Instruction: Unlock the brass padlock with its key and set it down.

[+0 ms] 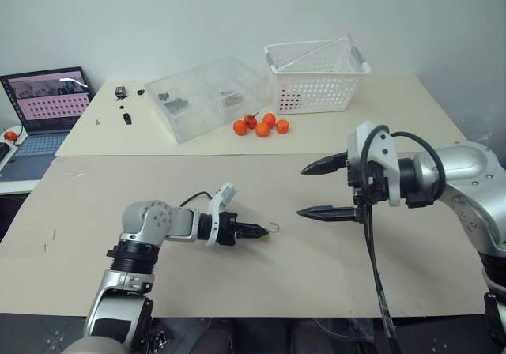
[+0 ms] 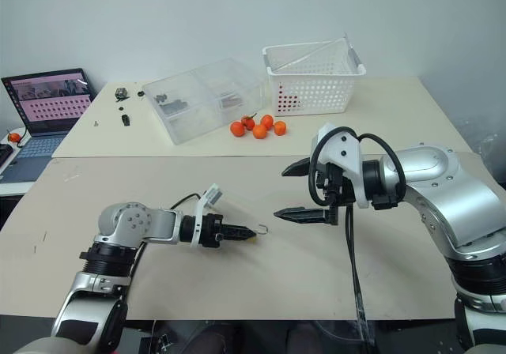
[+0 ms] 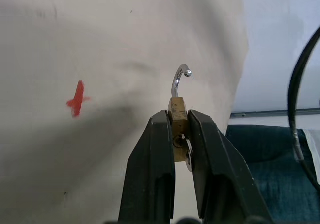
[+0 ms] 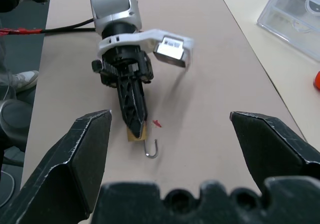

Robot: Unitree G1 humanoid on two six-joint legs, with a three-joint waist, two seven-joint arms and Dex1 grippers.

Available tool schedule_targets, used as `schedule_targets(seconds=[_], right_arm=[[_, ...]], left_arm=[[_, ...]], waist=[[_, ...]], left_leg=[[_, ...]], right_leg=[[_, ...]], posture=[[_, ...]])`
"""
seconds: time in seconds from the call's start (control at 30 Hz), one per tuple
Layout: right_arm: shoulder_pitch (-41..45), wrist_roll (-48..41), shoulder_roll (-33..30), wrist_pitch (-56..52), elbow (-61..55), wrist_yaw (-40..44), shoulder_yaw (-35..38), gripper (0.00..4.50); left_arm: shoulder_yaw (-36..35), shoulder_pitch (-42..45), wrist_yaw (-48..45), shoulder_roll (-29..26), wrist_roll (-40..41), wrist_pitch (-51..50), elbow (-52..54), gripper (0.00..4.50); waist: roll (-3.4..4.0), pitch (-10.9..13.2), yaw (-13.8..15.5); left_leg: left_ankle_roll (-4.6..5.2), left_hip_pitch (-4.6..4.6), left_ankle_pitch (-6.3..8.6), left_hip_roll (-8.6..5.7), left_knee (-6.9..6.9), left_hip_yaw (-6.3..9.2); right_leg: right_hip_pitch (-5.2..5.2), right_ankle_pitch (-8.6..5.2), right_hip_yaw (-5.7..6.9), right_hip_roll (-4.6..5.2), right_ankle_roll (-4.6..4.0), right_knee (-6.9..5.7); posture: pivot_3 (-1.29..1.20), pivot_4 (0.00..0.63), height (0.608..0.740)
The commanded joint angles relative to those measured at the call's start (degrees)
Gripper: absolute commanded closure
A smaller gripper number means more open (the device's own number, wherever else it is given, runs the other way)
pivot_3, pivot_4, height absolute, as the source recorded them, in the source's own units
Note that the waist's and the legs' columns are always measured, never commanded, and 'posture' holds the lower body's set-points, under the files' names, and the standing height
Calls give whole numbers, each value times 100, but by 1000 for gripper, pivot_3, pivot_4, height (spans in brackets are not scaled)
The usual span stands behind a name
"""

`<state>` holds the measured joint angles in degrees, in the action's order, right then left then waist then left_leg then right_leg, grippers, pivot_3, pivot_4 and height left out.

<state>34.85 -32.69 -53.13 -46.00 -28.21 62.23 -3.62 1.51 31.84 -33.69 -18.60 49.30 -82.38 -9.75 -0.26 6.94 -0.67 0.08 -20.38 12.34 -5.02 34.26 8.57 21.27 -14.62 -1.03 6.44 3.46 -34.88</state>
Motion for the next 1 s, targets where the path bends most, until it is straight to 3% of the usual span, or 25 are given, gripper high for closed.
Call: schedule_targets(seconds=[0.03,0.17,0.23,0.27,0.43,0.57,0.73,0.87,1.0], right_arm=[[59,-3,-45,122,-157,-121,231,49],[71,6,-39,144,-147,-198,225,49],[79,29,-34,169,-121,-219,206,0],[84,45,-30,185,-104,-226,191,0],[94,124,-7,284,-30,-220,123,0],[116,199,24,397,75,-144,41,0],[208,260,108,502,235,-35,-79,0],[263,266,161,558,385,25,-121,0],[157,-262,427,237,558,-68,213,0]], left_arm=[[-29,75,43,125,-187,107,-139,4480],[-96,118,81,211,-362,123,-298,4480],[-176,140,82,180,-400,102,-358,3475],[-219,148,64,147,-404,74,-372,3287],[-495,132,-25,-178,-412,-54,-337,1384],[-726,65,-202,-760,-366,-127,-241,161],[-650,24,-717,-1687,-529,356,-30,161],[-103,-240,-1629,-2388,-1046,1763,666,161],[164,-676,-2177,-2670,-1947,4033,1721,161]], waist=[[1,-1,1],[1,-1,11],[1,-1,17],[1,-1,13],[1,-2,-12],[1,-5,-65],[1,-5,-54],[0,-4,-16],[0,-5,70]], left_leg=[[0,0,0,0,0,0],[0,1,0,-1,0,-1],[0,2,0,-1,1,-2],[0,2,0,0,1,-3],[0,8,0,2,1,-7],[0,15,0,9,0,-7],[0,15,0,13,-7,-2],[-4,7,-2,15,-20,-4],[-5,-14,-2,4,-30,-3]], right_leg=[[0,0,0,0,0,0],[-2,0,0,2,0,0],[-2,0,1,2,0,1],[-2,0,1,1,0,2],[-1,-1,2,-2,2,2],[0,-1,1,-16,2,-1],[7,-2,0,-18,3,-3],[19,1,-5,-7,-2,-7],[31,5,-5,12,-9,5]], posture=[[0,150,740],[0,150,740],[0,150,740],[0,150,740],[0,150,740],[0,150,740],[0,150,740],[0,150,740],[0,150,740]])
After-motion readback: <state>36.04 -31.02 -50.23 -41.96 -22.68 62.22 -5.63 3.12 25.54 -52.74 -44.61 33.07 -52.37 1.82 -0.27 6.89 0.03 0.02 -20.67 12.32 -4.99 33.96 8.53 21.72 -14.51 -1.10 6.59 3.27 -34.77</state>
